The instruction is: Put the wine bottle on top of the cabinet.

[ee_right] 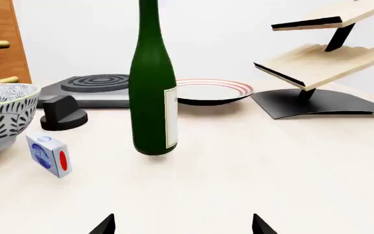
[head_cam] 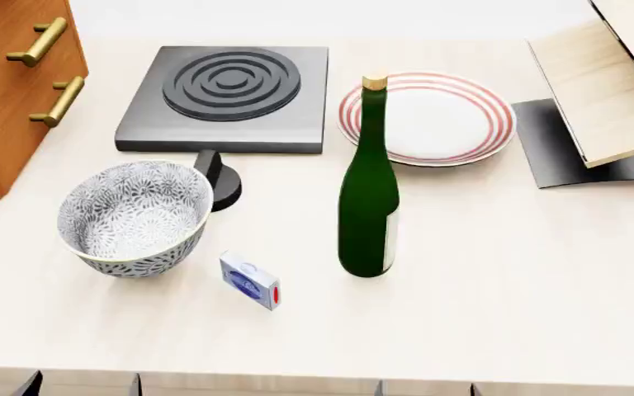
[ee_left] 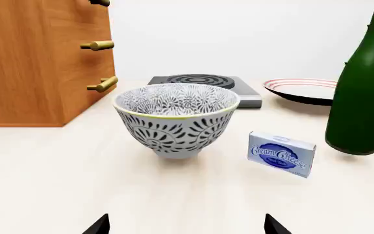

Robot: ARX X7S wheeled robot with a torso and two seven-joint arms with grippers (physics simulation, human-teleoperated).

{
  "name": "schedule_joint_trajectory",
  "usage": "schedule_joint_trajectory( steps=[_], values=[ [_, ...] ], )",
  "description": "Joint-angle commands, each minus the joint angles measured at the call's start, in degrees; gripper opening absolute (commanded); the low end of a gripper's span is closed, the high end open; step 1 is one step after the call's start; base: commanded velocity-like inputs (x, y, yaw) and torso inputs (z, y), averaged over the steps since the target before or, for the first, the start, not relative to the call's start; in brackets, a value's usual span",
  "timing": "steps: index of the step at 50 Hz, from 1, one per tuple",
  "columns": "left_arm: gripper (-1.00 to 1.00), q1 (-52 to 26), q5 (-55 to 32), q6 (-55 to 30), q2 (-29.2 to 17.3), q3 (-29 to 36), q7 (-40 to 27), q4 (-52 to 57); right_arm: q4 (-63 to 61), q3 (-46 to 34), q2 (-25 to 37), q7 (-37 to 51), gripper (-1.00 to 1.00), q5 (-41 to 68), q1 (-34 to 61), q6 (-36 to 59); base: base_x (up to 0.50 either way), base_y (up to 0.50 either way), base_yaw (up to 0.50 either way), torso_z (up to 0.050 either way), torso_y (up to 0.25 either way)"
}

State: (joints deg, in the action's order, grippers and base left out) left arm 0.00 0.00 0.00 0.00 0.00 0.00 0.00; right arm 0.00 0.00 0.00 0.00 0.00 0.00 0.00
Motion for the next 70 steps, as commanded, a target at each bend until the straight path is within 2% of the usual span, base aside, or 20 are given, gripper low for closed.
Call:
schedule_joint_trajectory(
  steps=[1, 22, 28, 45, 57, 65, 70],
  values=[
    [1.00, 0.0, -0.6, 0.0, -0.6, 0.6, 0.0, 0.0, 0.0, -0.7, 0.5, 0.0, 1.00, 0.5, 0.0, 0.0, 0.00, 0.00, 0.00, 0.000, 0.000],
    [1.00, -0.2, -3.5, 0.7, -3.4, 4.1, -4.0, -0.5, 0.2, -4.3, 3.5, 4.0, 1.00, 3.3, 0.1, -0.1, 0.00, 0.00, 0.00, 0.000, 0.000],
    [1.00, 0.9, -3.3, 0.6, -4.3, 4.2, -5.3, 3.1, -0.8, -4.5, 4.0, 5.3, 1.00, 3.5, -0.2, 0.1, 0.00, 0.00, 0.00, 0.000, 0.000],
    [1.00, 2.7, -3.6, -8.7, -6.5, 5.6, -7.6, 23.2, -24.4, -4.6, 5.9, 7.9, 1.00, 6.7, -1.8, 11.1, 0.00, 0.00, 0.00, 0.000, 0.000],
    [1.00, 2.1, -2.7, -18.2, -8.0, 7.1, -9.3, 40.2, -47.5, -1.3, 8.0, 10.9, 1.00, 14.2, 0.8, 26.3, 0.00, 0.00, 0.00, 0.000, 0.000],
    [1.00, -1.4, -2.5, -26.1, -8.4, 7.9, -10.0, 49.6, -55.3, -0.5, 9.4, 12.9, 1.00, 15.8, 2.6, 31.4, 0.00, 0.00, 0.00, 0.000, 0.000],
    [1.00, -1.7, -1.9, -27.1, -8.6, 8.8, -10.6, 51.1, -57.7, 0.9, 9.9, 13.8, 1.00, 17.8, 3.7, 33.5, 0.00, 0.00, 0.00, 0.000, 0.000]
  ],
)
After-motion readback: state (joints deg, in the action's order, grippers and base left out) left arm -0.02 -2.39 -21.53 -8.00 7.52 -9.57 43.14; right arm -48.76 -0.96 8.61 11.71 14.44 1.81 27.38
